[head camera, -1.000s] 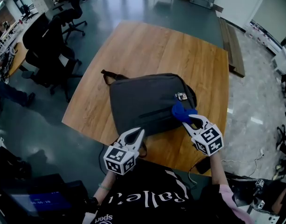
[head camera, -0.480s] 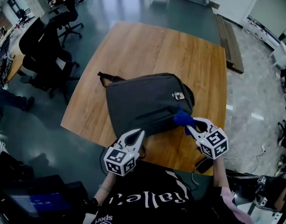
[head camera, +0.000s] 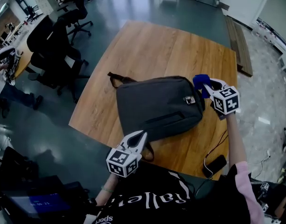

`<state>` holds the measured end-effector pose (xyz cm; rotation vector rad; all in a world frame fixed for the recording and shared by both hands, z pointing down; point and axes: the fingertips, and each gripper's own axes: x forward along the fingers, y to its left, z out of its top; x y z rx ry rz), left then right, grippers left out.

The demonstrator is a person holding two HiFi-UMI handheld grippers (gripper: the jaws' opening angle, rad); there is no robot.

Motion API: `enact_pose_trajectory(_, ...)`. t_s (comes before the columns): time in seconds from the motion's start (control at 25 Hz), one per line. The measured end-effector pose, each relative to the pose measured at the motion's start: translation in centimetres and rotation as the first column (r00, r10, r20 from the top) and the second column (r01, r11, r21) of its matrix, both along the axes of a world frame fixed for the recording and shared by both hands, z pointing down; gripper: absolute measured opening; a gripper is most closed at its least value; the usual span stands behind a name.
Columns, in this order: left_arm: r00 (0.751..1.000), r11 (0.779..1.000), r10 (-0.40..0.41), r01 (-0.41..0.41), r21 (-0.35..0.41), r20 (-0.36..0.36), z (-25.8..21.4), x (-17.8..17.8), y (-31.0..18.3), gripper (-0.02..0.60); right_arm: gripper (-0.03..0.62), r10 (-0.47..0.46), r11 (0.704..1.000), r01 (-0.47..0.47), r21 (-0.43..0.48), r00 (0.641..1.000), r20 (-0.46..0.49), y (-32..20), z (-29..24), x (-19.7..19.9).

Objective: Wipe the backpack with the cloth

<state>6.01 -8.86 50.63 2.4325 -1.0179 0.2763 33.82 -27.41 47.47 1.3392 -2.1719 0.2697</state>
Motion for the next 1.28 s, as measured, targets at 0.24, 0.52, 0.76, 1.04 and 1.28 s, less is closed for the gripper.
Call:
enact_pose_trajectory(0.24, 1.0, 1.0, 0.01, -0.01, -0.007, 0.001, 0.1, 0.3, 0.1, -0.002, 0.066, 0.025, 0.998, -0.032, -0.057, 0.993, -0.119, -5.9, 3.1, 1.0)
enact_pose_trajectory(0.52, 1.0, 1.0, 0.009, -0.009, -0.013, -0.005, 0.1, 0.4, 0.2, -0.002, 0.066, -0.044, 0.99, 0.024, -0.14, 0.99, -0.137, -4.3, 7.3, 0.6)
enact_pose_trajectory(0.76, 1.0, 1.0, 0.009, -0.009, -0.011, -0.012, -0.1, 0.4, 0.4, -0.002, 0.067, -0.071, 0.984, 0.046, -0.173, 0.987, -0.143, 0.2, 9.2, 1.4)
enact_pose_trajectory(1.04, 0.999, 0.999, 0.046, -0.046, -0.006, -0.015, -0.1, 1.5, 0.7, -0.002, 0.066, -0.035, 0.982, 0.013, -0.189, 0.993, -0.111, 6.8, 10.6, 2.4)
enact_pose_trajectory(1.28, 0.997, 0.997, 0.074, -0.074, 0.004, -0.018, 0.2, 3.5, 1.8, -0.002, 0.066, 0.022, 0.982, -0.031, -0.185, 0.998, -0.051, 12.4, 11.4, 3.0)
